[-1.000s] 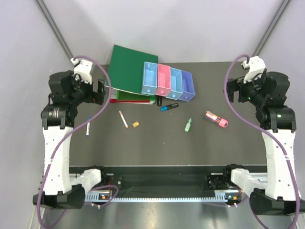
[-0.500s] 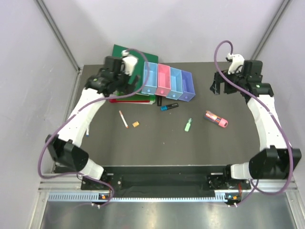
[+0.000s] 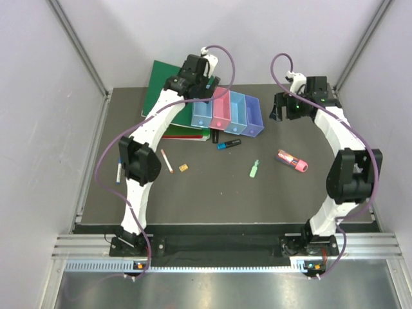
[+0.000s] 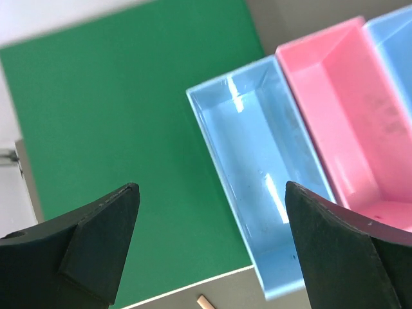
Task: Sort the stationery into containers
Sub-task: Move the storage box to the center of the board.
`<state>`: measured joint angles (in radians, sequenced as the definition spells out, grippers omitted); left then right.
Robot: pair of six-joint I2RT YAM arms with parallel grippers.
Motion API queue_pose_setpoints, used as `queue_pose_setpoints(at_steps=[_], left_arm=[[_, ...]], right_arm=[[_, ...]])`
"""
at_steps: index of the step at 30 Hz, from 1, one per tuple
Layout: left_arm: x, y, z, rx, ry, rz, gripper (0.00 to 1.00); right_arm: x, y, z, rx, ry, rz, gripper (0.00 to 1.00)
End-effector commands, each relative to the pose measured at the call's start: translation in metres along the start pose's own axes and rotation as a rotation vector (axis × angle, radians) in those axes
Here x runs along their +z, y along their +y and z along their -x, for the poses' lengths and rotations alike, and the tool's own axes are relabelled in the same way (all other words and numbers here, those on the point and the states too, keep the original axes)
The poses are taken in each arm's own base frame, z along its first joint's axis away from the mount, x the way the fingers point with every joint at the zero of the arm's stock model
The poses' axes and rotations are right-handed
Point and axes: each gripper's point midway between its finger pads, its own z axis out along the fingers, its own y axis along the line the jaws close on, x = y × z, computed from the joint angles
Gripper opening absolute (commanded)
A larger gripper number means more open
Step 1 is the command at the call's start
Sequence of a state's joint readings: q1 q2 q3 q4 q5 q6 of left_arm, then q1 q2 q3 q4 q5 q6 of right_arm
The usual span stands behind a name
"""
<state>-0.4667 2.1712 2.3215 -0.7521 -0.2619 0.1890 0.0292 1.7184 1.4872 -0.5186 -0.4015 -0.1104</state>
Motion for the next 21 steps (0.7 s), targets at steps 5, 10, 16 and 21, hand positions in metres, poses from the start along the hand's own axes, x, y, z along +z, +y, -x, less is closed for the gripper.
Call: queue_pose_setpoints(at_steps=[5,10,16,21], left_arm=[[0.019,0.008,-0.015,0.002,0.038,0.108,0.95],[0.027,0.01,-0.025,0.005,0.061,0.139,0.9],[0.033,0.005,-0.032,-0.008,0.071,0.13,0.8],[0.038,0.0,-0.036,-0.004,0.079,0.116,0.72]], right_arm=[[0.028,0.009,0.053,-0.079,-0.183,0.061,0.86],[0.046,0.003,0.057,-0.07,-0.209,0.062,0.85],[0.069,-0.001,0.044,-0.046,-0.183,0.07,0.84],[0.086,0.002,0.034,-0.045,-0.157,0.107,0.8]])
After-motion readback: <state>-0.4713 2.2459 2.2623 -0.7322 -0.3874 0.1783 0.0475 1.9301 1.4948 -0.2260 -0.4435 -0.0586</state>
